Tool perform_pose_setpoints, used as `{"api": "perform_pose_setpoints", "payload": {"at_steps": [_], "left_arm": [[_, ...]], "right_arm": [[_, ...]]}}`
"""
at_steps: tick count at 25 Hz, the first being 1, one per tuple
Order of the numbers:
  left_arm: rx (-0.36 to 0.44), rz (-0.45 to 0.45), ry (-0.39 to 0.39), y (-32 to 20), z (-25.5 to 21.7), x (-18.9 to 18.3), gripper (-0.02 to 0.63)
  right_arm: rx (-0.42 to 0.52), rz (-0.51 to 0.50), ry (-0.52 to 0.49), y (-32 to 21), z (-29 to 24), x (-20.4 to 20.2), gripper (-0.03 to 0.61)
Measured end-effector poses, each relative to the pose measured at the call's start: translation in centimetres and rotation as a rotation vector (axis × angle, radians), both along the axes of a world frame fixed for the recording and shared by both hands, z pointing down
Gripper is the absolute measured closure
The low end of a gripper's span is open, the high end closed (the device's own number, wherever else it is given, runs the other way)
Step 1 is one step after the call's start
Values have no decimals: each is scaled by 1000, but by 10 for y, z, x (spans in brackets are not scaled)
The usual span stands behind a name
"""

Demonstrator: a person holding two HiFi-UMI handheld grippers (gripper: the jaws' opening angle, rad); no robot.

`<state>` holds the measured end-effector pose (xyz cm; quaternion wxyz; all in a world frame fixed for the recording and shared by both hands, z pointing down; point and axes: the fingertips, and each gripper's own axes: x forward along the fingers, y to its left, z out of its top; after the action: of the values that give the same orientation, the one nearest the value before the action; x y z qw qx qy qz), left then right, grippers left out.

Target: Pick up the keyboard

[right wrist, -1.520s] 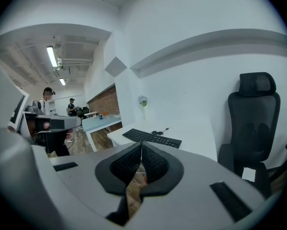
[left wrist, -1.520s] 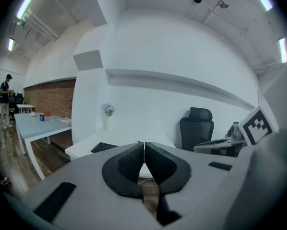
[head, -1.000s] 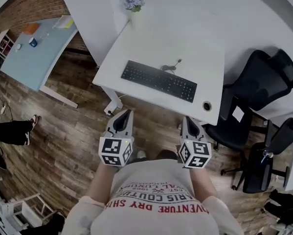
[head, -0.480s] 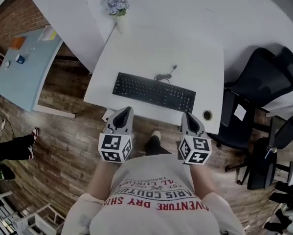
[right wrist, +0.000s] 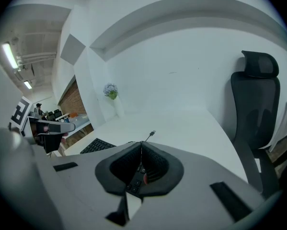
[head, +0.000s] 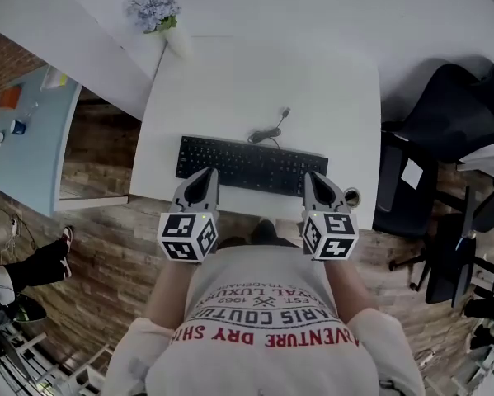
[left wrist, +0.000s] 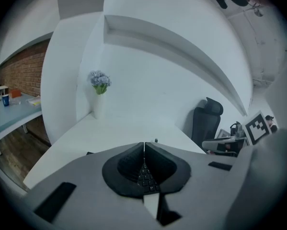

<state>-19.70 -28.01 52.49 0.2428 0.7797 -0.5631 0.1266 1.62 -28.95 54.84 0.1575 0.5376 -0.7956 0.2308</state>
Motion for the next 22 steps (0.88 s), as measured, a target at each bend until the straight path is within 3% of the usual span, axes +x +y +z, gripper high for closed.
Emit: {"api": "perform_pose_setpoints", "payload": {"at_steps": [6, 10, 16, 17, 18, 20, 21, 22], "left_arm": [[-85, 65, 12, -26, 21, -6, 586], [-112, 102, 11, -48, 37, -24, 586], [-234, 94, -82, -54, 88, -70, 584], [-260, 94, -82, -53, 98, -77, 584], [-286, 91, -78, -53, 106, -83, 584], [-325, 82, -65, -54, 119, -93, 583], [-342, 80, -57, -54, 123, -97, 554], [-358, 79, -47, -55, 127, -99, 479]], "right_arm": [[-87, 16, 25, -16, 16, -1, 552], [-189, -62, 22, -19, 38, -22, 552], [-283, -20, -10, -18, 78, -11, 549], [-293, -14, -10, -19, 84, -6, 516], [-303, -7, -9, -19, 89, -1, 433], [-327, 14, -5, -21, 99, 11, 390], [-340, 31, -2, -22, 103, 18, 374], [-354, 51, 3, -23, 108, 25, 365]]}}
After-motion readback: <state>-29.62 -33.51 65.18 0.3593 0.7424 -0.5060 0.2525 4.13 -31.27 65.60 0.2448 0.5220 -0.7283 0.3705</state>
